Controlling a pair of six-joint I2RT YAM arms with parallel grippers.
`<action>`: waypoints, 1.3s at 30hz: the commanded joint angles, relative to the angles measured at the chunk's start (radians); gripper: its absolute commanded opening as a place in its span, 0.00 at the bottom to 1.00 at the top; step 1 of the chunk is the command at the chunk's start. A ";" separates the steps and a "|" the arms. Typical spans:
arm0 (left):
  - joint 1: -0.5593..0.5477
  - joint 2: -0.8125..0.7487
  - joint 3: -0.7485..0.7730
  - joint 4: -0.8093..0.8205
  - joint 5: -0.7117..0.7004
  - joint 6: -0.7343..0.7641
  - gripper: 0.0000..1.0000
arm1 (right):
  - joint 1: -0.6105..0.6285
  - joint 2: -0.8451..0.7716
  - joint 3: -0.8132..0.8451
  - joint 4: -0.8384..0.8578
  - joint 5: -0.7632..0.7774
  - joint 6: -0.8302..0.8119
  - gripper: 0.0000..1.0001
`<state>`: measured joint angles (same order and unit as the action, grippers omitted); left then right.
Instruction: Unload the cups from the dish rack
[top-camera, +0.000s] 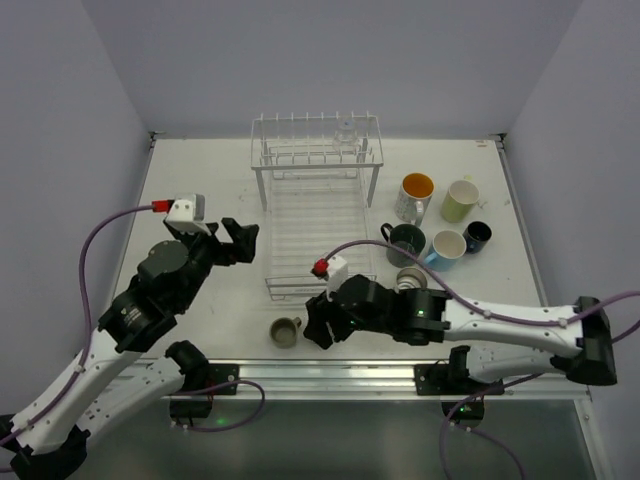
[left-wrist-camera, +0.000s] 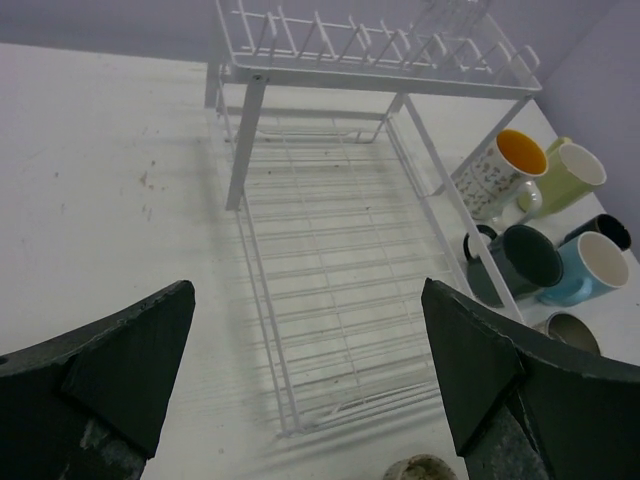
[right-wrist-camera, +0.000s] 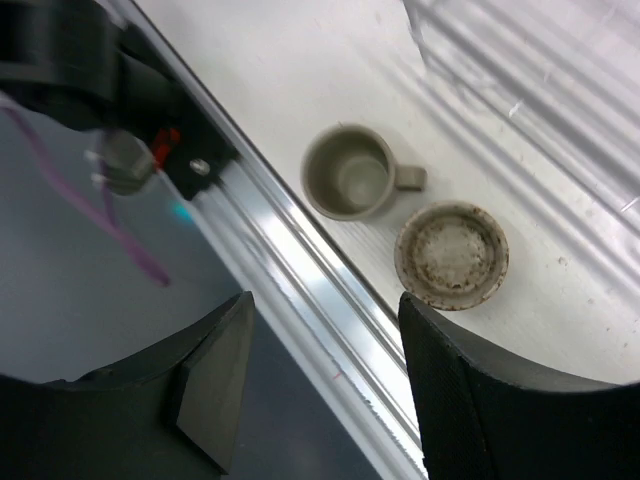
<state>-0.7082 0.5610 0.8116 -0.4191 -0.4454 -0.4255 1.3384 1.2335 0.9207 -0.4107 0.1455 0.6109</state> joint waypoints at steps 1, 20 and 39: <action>-0.004 0.132 0.111 0.118 0.138 0.017 1.00 | 0.007 -0.214 -0.017 0.023 0.060 -0.022 0.64; -0.019 1.065 0.871 0.197 0.182 0.091 1.00 | -0.007 -0.727 0.119 0.041 0.577 -0.195 0.62; -0.017 1.548 1.410 0.052 -0.064 0.225 0.94 | -0.008 -0.752 0.081 0.042 0.572 -0.238 0.61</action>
<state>-0.7223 2.1010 2.1822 -0.3859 -0.4717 -0.2504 1.3319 0.4904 0.9989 -0.3962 0.6907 0.3836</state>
